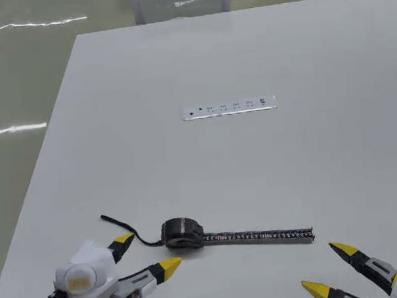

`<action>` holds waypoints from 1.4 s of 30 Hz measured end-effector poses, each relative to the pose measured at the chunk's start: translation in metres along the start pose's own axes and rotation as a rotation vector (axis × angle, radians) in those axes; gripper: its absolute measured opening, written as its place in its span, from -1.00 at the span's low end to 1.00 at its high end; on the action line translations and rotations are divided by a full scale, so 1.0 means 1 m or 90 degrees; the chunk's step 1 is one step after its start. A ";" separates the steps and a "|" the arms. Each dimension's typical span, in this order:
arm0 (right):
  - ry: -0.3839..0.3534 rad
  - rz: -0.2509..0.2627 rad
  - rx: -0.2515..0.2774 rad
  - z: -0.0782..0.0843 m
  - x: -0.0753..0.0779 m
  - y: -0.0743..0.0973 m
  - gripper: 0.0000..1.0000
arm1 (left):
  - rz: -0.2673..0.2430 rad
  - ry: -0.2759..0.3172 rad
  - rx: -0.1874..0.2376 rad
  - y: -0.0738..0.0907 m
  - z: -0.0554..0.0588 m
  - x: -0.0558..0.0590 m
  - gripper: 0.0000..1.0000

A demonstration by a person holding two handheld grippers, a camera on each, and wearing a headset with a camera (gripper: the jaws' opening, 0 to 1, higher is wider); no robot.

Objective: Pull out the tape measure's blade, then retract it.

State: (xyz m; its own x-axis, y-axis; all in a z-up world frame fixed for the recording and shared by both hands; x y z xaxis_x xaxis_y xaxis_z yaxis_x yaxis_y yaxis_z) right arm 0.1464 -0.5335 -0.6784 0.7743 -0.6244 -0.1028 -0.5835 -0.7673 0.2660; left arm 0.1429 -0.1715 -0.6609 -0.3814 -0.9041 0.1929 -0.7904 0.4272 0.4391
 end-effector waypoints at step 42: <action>-0.005 -0.014 -0.008 0.000 0.015 -0.018 0.16 | -0.071 0.098 -0.028 -0.051 0.034 0.009 0.55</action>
State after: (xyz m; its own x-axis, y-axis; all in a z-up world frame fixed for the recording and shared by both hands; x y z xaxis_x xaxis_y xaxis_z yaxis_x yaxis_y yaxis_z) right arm 0.1687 -0.5295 -0.6851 0.7852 -0.6082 -0.1166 -0.5629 -0.7794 0.2750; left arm 0.1634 -0.2008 -0.7110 -0.2122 -0.9390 0.2706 -0.8008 0.3258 0.5026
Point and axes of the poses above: the centre of the closed fingertips' face, and the gripper's own axes: y roughly backward along the fingers, x roughly to its right, z roughly out of its underside, the point moved 6 cm from there along y, roughly backward along the fingers, and after that the axes turned 6 degrees about x, right-handed, at the moved point
